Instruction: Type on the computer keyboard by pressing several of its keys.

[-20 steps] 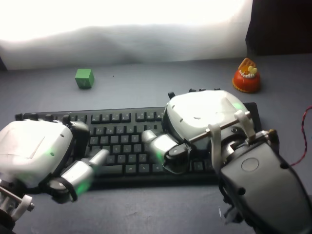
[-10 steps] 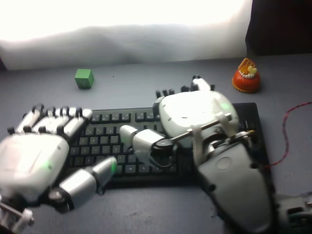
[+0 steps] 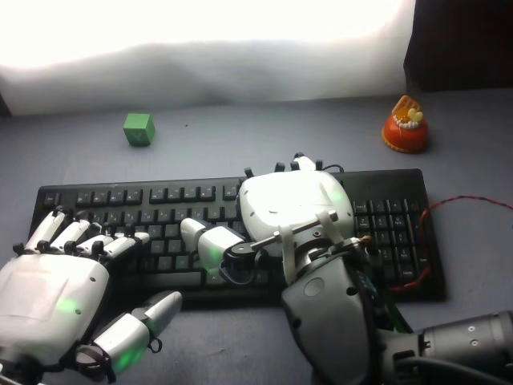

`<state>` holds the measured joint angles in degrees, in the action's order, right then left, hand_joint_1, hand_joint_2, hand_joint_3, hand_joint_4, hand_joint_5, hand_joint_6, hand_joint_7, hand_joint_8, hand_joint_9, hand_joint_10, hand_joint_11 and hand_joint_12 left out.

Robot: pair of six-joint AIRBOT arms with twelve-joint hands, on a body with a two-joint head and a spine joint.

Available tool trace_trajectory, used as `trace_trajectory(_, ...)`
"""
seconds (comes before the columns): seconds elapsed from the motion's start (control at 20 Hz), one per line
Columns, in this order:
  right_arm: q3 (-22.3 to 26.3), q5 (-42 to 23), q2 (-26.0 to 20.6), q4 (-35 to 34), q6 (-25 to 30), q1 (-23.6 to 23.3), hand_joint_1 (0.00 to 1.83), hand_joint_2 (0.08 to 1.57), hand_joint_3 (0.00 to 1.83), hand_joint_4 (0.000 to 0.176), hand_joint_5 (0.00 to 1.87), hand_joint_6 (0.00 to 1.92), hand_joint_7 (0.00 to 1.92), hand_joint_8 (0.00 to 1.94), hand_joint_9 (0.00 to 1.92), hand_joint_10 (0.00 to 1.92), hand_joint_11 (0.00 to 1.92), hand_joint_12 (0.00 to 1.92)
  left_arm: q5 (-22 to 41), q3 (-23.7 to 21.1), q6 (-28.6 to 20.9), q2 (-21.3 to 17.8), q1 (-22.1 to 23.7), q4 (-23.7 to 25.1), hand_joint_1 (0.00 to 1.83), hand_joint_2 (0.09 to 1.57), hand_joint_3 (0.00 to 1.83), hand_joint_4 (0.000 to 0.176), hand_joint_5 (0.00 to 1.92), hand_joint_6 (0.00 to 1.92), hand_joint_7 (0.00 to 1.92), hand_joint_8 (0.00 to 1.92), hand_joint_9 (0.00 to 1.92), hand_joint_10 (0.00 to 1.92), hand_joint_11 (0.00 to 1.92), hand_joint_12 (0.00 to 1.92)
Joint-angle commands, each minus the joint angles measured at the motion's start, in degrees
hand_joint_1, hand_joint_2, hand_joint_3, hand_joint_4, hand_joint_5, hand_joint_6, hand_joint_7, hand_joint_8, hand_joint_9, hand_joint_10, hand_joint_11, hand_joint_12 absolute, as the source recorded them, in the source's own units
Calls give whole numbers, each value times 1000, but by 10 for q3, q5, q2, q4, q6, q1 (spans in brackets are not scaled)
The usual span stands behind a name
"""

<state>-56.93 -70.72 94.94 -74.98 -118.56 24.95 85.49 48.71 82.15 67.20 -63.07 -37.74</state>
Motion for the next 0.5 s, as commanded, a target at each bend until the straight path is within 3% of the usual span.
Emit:
trace_trajectory(0.0,-2,-22,2,55,4,2,0,1180,0,0,798,18,842,1,686,451,199,1450,68,4,-3,4,1,31,175,1250,0,9,590,26,611,77,244,839,0,1430)
trace_trajectory(0.35,-7,-30,17,72,14,2,0,1176,0,0,802,13,823,0,591,583,163,1458,74,29,-10,29,2,31,215,1246,0,3,587,17,593,58,251,711,0,1284)
trace_trajectory(0.45,-7,-38,17,72,14,5,0,1173,0,0,994,151,797,1,543,423,23,1495,74,31,-11,31,1,31,180,1256,0,0,647,36,588,31,278,545,0,1181)
